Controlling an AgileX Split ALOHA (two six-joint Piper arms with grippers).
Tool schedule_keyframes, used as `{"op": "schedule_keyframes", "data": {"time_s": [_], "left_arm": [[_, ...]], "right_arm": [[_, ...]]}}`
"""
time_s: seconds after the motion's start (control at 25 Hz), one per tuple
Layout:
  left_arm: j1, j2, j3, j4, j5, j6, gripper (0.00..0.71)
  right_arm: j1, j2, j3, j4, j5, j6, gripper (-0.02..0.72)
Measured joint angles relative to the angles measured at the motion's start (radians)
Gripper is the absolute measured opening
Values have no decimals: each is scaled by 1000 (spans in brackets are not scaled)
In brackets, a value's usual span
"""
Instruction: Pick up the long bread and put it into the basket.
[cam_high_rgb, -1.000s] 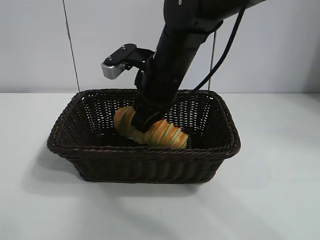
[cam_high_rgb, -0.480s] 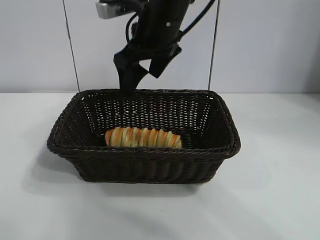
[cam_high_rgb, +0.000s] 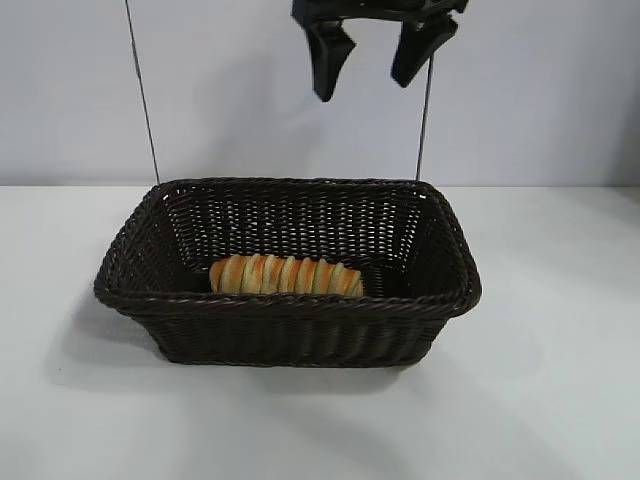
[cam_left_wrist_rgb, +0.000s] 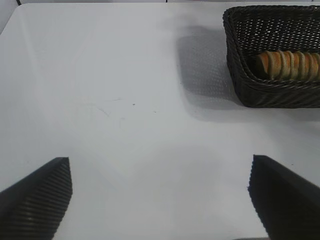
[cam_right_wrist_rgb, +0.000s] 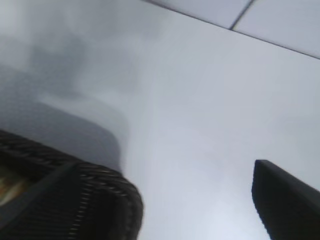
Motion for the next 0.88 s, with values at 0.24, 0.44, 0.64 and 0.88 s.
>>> {"op": "schedule_keyframes", "data": {"time_s": [0.24,0.44,0.64,0.88], "left_arm": [[0,0,0,0,0,0,694],[0,0,0,0,0,0,694],[0,0,0,0,0,0,694],[0,0,0,0,0,0,694]], "right_arm": [[-219,-11,4,6,0,1,666],[-388,-120,96,13,0,-24,666],[-538,-308,238,85,3,-26,666],[-569,-612,356,131,12,-31,666]]}}
